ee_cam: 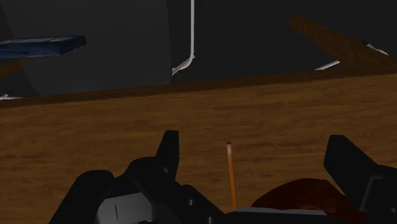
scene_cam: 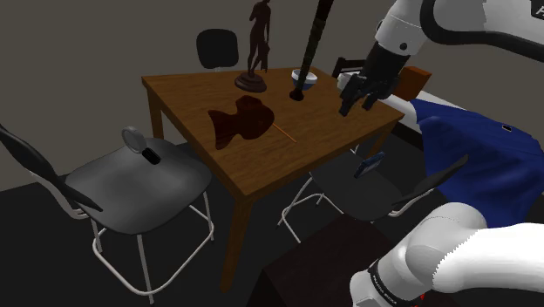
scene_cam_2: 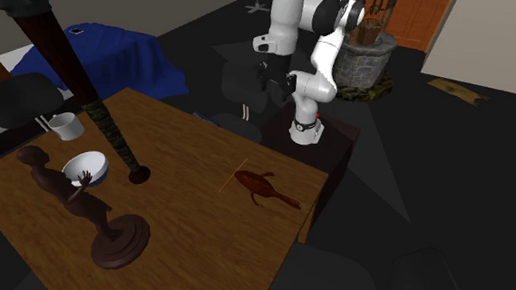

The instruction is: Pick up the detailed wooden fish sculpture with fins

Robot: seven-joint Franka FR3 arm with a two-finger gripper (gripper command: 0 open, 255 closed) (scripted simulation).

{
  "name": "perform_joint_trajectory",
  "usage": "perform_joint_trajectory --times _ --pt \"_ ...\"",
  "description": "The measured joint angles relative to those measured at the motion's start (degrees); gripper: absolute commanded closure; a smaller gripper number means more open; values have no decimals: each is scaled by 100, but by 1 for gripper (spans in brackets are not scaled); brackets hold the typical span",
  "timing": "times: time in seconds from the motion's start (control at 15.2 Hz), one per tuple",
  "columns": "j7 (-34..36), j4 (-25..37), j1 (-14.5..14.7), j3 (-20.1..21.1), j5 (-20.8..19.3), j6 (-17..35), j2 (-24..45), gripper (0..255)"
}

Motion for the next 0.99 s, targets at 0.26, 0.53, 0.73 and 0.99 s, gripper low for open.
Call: perform_joint_trajectory --times 0.26,0.53,0.73,0.99 --pt "638 221 -114 413 35 58 450 0" --pt "1903 838 -342 1164 10 -29 1357 0" --pt "2837 1319 -550 1621 -161 -47 2168 0" --pt "4202 2213 -700 2205 -510 -346 3354 0"
